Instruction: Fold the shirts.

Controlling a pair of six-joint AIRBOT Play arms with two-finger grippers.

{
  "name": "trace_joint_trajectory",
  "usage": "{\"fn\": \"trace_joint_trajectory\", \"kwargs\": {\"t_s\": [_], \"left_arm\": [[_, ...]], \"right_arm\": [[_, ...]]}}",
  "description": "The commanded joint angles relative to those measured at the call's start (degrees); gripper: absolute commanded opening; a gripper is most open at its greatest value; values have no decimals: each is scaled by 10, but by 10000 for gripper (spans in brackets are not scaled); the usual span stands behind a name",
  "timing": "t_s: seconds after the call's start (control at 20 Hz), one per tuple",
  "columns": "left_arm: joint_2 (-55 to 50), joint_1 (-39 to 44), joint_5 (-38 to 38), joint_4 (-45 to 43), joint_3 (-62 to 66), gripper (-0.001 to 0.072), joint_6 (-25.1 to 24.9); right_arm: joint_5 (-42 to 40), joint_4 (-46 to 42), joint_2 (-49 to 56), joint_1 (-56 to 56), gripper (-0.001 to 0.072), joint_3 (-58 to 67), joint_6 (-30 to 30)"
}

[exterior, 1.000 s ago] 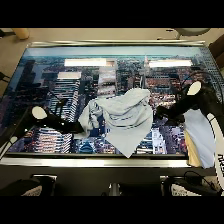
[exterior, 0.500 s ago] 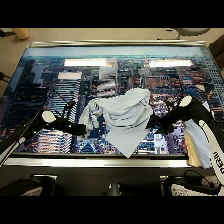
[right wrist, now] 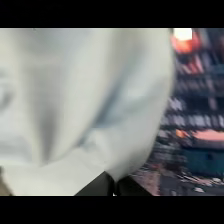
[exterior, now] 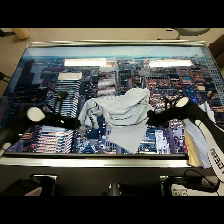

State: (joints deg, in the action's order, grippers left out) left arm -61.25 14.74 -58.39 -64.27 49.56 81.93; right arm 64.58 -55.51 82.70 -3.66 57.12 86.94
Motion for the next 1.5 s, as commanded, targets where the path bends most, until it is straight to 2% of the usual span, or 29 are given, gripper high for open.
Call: {"fn": "trace_joint_trajectory", "kwargs": {"t_s": [0.0, 0.15, 0.3, 0.4, 0.6, 0.75, 0.85, 0.95, 1.1, 1.2, 1.25, 1.35, 1.4, 1.45], "left_arm": [[78, -39, -32, -134, 131, 25, 31], [140, -104, -31, -188, 343, 25, 32], [173, -175, -31, -248, 506, 25, 77], [193, -205, -31, -244, 542, 26, 88], [200, -207, -54, -251, 541, 27, 94], [173, -207, -93, -247, 497, 28, 94], [153, -207, -93, -223, 426, 28, 94], [129, -206, -75, -174, 330, 28, 94], [80, -180, 38, -109, 160, 28, 94], [20, -153, 148, -107, 67, 28, 94], [-24, -144, 178, -106, 42, 28, 99], [-118, -140, 162, -88, 48, 32, 118], [-159, -143, 136, -68, 65, 119, 118], [-190, -148, 103, -53, 89, 373, 118]], "right_arm": [[6, -21, -89, -23, 17, 109, -32], [-17, -64, -237, -67, 18, 272, -27], [-83, -196, -380, -91, 18, 365, 37], [-90, -221, -452, -91, 18, 367, 52], [-7, -235, -496, -91, 19, 367, 52], [97, -248, -462, -91, 19, 367, 52], [187, -240, -414, -91, 19, 365, 52], [240, -221, -351, -91, 19, 345, 52], [219, -150, -258, -88, 19, 265, 47], [159, -107, -197, -84, 19, 200, 48], [133, -91, -167, -81, 19, 173, 48], [125, -70, -106, -78, 19, 152, 48], [136, -58, -82, -78, 19, 152, 47], [144, -52, -67, -78, 19, 152, 47]]}}
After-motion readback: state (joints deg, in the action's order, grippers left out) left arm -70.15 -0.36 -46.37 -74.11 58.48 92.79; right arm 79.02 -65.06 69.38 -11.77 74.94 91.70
